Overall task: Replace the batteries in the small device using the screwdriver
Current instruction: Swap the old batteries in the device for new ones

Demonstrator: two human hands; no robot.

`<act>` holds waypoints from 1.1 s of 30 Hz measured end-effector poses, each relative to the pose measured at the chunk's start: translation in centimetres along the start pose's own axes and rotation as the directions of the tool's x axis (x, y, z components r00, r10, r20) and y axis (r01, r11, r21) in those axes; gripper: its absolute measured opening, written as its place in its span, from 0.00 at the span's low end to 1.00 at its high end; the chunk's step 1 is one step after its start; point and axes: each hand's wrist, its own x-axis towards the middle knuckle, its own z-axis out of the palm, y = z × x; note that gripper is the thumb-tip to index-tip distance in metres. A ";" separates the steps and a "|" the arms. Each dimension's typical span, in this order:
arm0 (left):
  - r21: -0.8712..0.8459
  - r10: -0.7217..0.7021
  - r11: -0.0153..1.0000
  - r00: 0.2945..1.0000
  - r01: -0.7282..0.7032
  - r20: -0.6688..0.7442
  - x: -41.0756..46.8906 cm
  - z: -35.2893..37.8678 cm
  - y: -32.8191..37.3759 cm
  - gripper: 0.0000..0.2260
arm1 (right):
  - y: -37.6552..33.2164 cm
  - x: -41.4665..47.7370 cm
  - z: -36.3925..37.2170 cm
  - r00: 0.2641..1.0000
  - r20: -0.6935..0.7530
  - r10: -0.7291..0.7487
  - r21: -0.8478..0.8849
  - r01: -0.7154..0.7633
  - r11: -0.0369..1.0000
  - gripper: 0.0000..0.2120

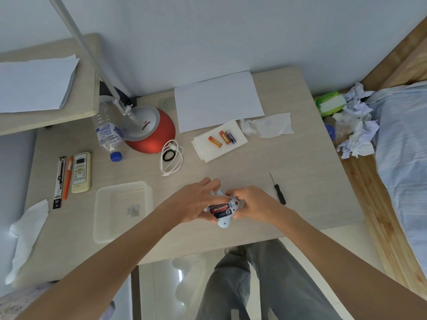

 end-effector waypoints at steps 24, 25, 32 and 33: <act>-0.026 -0.177 0.980 0.805 0.197 -0.567 -0.3 5.8 4.6 0.13 | 0.0 0.0 1.1 1.000 -0.025 0.004 -0.020 -0.004 1.000 0.19; 0.009 -0.148 0.982 0.806 0.187 -0.573 -0.1 5.7 4.6 0.13 | 0.0 -0.1 1.1 1.000 -0.031 0.002 -0.022 -0.002 1.000 0.18; 0.053 -0.093 0.986 0.791 0.156 -0.605 -0.1 5.9 4.4 0.12 | -0.2 -0.2 0.9 0.999 -0.038 0.003 -0.004 -0.004 1.000 0.17; 0.038 -0.098 0.987 0.783 0.153 -0.614 -0.1 6.0 4.5 0.12 | -0.2 -0.2 1.1 0.999 -0.039 0.003 -0.005 -0.003 1.000 0.18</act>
